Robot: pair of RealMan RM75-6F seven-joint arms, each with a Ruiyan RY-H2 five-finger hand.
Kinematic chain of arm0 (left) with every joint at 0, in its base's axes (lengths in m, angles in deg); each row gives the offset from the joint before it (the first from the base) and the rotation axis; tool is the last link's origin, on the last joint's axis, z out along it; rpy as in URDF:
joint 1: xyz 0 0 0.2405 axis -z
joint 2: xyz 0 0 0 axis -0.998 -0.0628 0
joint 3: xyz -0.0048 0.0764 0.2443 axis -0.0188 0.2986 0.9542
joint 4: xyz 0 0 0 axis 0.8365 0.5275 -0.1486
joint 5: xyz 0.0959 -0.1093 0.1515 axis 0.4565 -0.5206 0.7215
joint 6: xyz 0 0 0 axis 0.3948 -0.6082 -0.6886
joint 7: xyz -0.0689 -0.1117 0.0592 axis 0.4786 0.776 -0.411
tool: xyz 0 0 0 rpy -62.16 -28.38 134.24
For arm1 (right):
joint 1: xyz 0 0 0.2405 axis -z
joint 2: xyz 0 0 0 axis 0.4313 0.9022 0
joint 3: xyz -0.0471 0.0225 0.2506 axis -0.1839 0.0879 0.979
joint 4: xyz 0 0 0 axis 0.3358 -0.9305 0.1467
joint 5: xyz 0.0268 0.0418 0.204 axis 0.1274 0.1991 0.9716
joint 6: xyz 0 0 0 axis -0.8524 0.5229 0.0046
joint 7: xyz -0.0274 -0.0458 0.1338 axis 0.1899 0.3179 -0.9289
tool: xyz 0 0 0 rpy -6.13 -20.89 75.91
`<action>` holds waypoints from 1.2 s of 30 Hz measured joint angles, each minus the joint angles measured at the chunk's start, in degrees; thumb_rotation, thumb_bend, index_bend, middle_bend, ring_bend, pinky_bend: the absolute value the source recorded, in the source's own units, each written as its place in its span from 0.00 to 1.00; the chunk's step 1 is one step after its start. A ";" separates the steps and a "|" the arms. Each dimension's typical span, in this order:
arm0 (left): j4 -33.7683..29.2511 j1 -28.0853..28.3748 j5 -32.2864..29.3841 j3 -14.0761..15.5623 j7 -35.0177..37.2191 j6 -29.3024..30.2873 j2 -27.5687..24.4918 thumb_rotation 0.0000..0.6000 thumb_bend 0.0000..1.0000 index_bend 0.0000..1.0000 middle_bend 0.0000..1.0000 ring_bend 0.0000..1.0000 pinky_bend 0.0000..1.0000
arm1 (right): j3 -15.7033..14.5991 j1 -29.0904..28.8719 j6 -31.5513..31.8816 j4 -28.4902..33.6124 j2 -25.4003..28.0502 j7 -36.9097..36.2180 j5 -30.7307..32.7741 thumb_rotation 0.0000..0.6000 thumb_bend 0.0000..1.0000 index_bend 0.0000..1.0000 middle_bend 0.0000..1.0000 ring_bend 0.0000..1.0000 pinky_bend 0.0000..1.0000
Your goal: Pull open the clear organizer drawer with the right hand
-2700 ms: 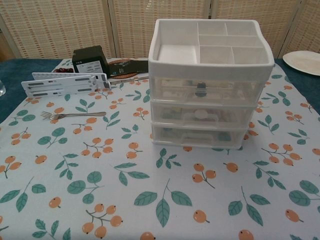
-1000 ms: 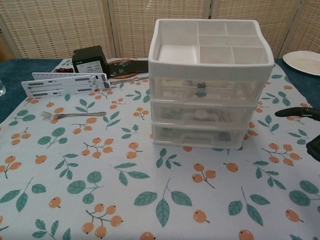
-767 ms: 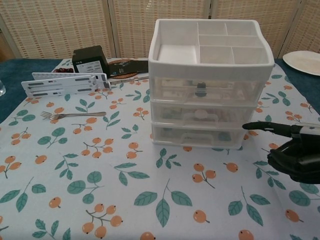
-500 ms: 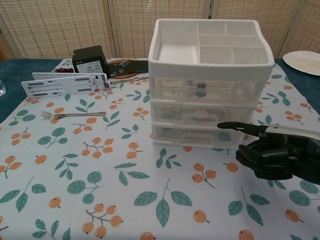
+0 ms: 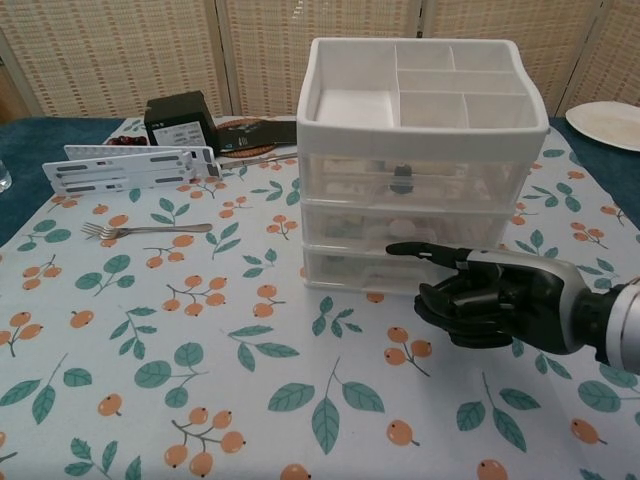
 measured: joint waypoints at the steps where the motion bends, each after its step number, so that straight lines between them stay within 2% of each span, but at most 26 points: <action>1: 0.02 -0.02 -0.05 0.00 0.02 -0.02 -0.03 1.00 0.25 0.14 0.00 0.04 0.07 | 0.20 -0.28 -0.25 -0.27 -0.37 0.15 0.26 1.00 0.69 0.00 0.82 1.00 1.00; 26: 0.21 -0.20 -0.69 -0.25 -0.20 -0.15 -0.12 1.00 0.25 0.14 0.00 0.04 0.07 | 2.50 -2.65 -2.52 -3.36 -3.55 1.83 2.58 1.00 0.70 0.00 0.82 1.00 1.00; 36: -0.05 -0.17 -0.57 -0.21 -0.59 -0.24 -0.15 1.00 0.25 0.14 0.00 0.04 0.07 | 2.45 -2.72 -2.95 -3.46 -3.62 1.80 2.20 1.00 0.72 0.12 0.82 1.00 1.00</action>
